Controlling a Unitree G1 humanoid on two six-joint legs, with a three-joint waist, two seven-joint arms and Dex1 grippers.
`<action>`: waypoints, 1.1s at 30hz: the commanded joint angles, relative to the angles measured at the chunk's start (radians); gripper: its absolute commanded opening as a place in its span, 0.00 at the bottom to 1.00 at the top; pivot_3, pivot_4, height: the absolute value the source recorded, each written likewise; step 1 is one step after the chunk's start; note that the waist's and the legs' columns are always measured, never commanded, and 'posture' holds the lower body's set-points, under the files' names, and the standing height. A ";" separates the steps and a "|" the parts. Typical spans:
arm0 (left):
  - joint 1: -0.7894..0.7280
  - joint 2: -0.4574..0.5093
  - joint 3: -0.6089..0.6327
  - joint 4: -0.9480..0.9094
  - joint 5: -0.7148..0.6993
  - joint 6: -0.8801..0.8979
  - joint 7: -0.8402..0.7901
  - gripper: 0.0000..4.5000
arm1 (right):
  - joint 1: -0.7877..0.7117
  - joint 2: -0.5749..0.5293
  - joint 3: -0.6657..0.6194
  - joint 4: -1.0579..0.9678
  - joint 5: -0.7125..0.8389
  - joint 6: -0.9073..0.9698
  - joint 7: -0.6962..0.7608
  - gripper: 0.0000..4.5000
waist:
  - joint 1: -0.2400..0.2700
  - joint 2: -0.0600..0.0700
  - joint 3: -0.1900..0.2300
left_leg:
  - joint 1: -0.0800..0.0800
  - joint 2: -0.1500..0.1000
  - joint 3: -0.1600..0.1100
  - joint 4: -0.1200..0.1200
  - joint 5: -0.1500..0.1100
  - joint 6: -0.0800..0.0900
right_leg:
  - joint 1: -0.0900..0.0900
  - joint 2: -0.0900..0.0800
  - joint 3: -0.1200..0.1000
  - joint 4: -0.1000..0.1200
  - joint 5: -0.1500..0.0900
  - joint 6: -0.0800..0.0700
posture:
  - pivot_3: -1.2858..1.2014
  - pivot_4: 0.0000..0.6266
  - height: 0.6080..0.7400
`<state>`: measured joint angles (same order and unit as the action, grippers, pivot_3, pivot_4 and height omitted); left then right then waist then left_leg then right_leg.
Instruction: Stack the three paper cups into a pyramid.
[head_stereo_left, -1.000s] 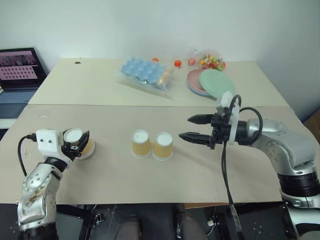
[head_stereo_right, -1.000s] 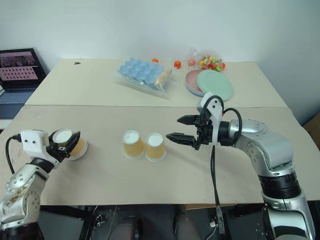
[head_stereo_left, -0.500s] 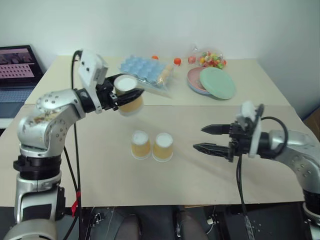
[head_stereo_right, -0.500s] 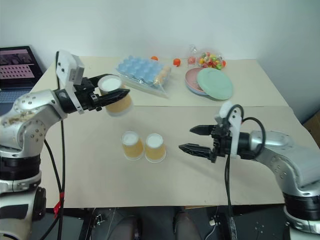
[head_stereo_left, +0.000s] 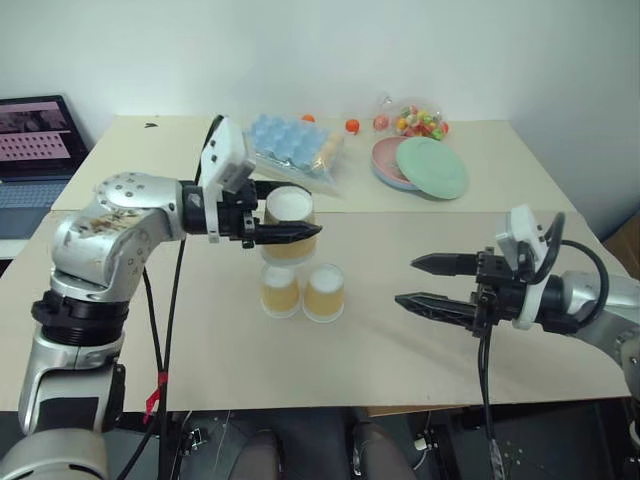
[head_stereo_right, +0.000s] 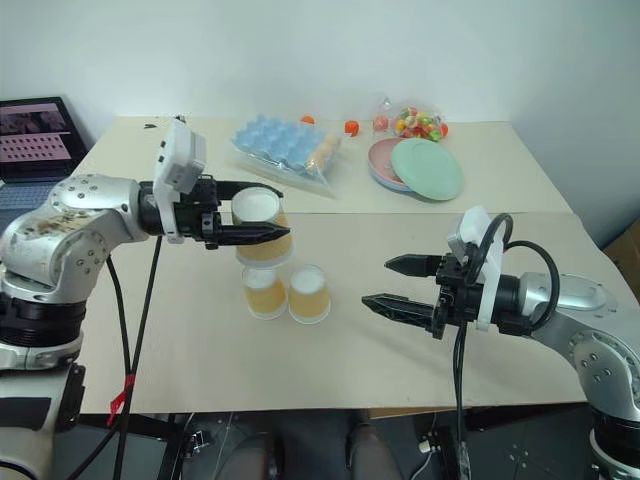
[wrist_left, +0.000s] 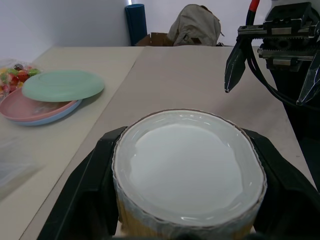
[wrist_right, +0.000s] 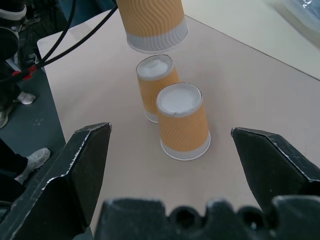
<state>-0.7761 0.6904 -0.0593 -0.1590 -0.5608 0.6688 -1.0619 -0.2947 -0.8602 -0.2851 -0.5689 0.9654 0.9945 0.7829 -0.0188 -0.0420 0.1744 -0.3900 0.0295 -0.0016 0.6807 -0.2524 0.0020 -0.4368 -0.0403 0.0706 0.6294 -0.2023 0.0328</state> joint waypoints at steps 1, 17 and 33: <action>0.051 -0.036 0.013 0.008 0.052 -0.082 0.057 0.59 | 0.006 -0.014 -0.039 -0.045 0.028 -0.014 -0.024 1.00 | 0.001 0.000 0.000 | 0.000 0.000 0.000 0.000 0.000 0.000 | 0.000 0.000 0.000 0.000 0.001 -0.001 | 0.52 0.24 0.97; 0.073 -0.120 0.035 0.048 0.062 -0.106 0.120 0.59 | 0.035 -0.022 -0.042 -0.063 0.044 -0.029 -0.090 1.00 | 0.005 0.000 0.000 | 0.000 0.000 0.000 0.001 0.000 0.000 | 0.000 0.000 0.000 0.000 0.001 -0.002 | 0.52 0.24 0.97; 0.031 -0.130 -0.003 0.026 0.032 -0.066 0.057 0.59 | 0.052 -0.022 -0.041 -0.064 0.027 -0.046 -0.110 1.00 | 0.003 0.000 0.000 | 0.000 0.000 0.000 0.001 0.000 0.000 | 0.000 0.000 0.000 0.000 0.001 -0.002 | 0.52 0.24 0.97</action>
<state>-0.7422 0.5581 -0.0565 -0.0968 -0.5133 0.6104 -0.9873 -0.2442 -0.8713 -0.2919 -0.6047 0.9923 0.9798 0.6747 -0.0160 -0.0422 0.1745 -0.3903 0.0295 -0.0017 0.6814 -0.2523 0.0020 -0.4368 -0.0402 0.0705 0.6296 -0.2011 0.0310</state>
